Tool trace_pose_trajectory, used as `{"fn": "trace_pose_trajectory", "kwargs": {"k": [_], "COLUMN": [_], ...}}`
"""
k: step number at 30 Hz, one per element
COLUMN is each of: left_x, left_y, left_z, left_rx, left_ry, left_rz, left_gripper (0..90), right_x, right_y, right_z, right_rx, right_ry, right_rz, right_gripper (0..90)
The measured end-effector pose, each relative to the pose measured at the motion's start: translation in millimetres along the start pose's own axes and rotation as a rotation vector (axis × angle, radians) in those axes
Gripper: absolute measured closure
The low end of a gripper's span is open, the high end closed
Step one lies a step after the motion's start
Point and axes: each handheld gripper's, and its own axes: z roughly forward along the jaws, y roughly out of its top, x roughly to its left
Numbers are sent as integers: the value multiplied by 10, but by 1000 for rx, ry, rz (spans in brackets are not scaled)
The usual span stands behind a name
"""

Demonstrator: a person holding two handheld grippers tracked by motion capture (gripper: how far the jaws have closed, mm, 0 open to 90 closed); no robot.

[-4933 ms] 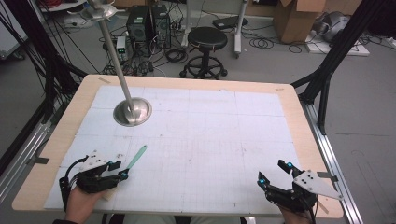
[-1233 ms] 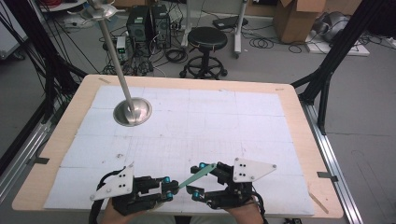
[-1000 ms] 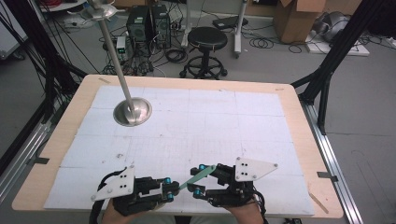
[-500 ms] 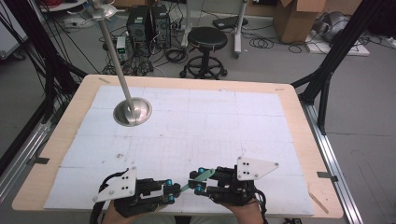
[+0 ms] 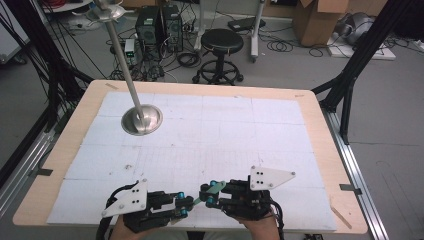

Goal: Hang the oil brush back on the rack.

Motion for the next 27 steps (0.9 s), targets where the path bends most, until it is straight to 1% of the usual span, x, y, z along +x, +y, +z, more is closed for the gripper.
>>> {"fn": "trace_pose_trajectory", "kwargs": {"k": [3,5,6,7,8,9,10,11,12,13,14,15,16,18,19,23,27], "left_x": [3,8,8,15,26,43,55,70,82,87,85,85,81,77,72,58,52], "left_y": [-6,-8,-8,-5,-3,-2,-2,-3,-3,-4,-6,-8,-10,-16,-19,-25,-29], "left_z": [3,8,8,6,5,4,1,-1,-2,-1,2,6,13,29,39,68,83], "left_rx": [13,12,8,7,10,20,29,42,53,58,59,63,65,71,71,75,74], "left_ry": [4,6,6,8,9,10,11,7,-8,-23,-29,-43,-54,-75,-87,-134,-171], "left_rz": [-2,-1,-1,-3,-17,-35,-38,-47,-58,-58,-56,-55,-60,-60,-68,-78,-92], "left_gripper": [813,805,787,733,658,607,552,518,487,481,475,469,469,469,469,473,482], "right_x": [5,8,9,10,12,6,3,0,-1,0,5,2,2,2,5,-5,-1], "right_y": [6,9,12,14,17,22,29,34,45,55,67,95,95,136,150,231,301], "right_z": [17,19,17,16,13,5,-3,-8,-10,-12,-14,-12,-12,-6,1,49,127], "right_rx": [11,21,24,25,28,32,35,41,55,65,68,74,74,80,79,80,103], "right_ry": [-15,-19,-23,-27,-33,-34,-32,-27,-22,-17,-10,14,14,44,55,103,185], "right_rz": [13,14,11,7,7,3,1,0,-6,-18,-21,-34,-34,-48,-46,-64,-80], "right_gripper": [780,781,782,782,783,784,786,788,789,792,798,814,814,821,822,823,822]}}
